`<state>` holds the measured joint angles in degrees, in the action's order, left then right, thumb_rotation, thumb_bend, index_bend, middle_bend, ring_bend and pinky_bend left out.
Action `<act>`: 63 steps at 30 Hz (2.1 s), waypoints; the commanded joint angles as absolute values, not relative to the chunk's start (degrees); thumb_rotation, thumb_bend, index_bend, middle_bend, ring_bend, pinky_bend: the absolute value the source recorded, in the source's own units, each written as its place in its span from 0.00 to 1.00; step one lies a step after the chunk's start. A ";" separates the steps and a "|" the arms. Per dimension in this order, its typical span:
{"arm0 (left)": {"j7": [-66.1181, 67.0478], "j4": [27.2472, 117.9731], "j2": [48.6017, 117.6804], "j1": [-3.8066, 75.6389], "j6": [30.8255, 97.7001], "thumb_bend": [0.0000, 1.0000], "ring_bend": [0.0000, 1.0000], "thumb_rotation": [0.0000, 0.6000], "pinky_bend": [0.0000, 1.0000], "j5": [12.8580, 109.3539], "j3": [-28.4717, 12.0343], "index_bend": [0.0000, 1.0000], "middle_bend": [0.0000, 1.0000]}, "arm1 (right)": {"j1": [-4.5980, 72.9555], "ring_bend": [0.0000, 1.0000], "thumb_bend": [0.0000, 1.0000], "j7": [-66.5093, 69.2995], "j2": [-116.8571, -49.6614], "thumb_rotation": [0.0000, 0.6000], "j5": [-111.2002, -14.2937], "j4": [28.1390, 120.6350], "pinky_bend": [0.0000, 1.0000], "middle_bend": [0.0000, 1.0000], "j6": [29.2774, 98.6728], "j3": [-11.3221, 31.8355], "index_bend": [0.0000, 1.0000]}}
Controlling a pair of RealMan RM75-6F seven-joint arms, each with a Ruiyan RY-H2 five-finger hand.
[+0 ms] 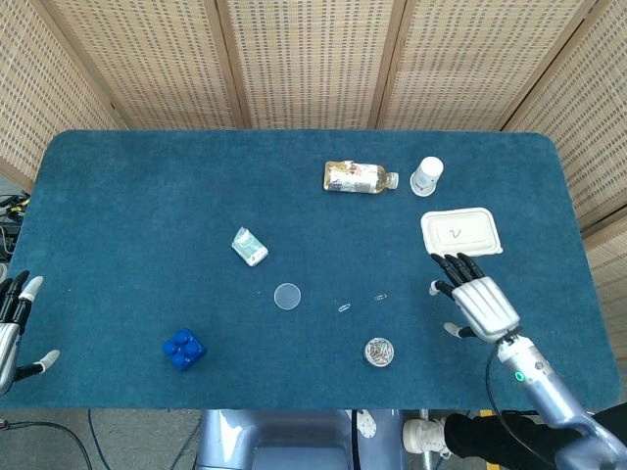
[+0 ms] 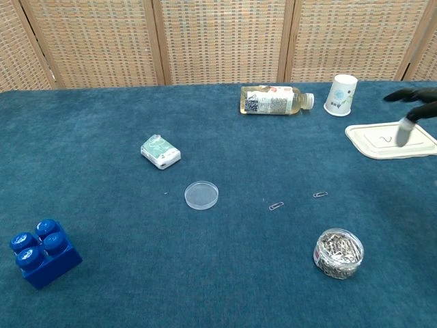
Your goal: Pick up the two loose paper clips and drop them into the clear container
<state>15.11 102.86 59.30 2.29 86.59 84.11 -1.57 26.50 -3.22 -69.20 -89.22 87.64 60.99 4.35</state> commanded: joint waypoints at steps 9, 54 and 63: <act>16.04 101.94 60.15 3.34 84.70 0.04 0.00 1.00 0.00 81.54 -2.44 0.00 0.00 | 36.66 0.00 0.28 -13.10 -78.30 1.00 -77.71 82.16 0.00 0.00 48.16 8.12 0.46; 16.48 101.25 60.64 4.46 83.12 0.04 0.00 1.00 0.00 79.51 -2.43 0.00 0.00 | 42.73 0.00 0.39 -20.44 -91.33 1.00 -72.47 69.44 0.00 0.00 45.49 4.49 0.50; 16.55 101.20 60.71 4.53 83.08 0.04 0.00 1.00 0.00 79.43 -2.35 0.00 0.00 | 42.73 0.00 0.39 -19.33 -92.42 1.00 -73.38 67.95 0.00 0.00 45.69 3.97 0.50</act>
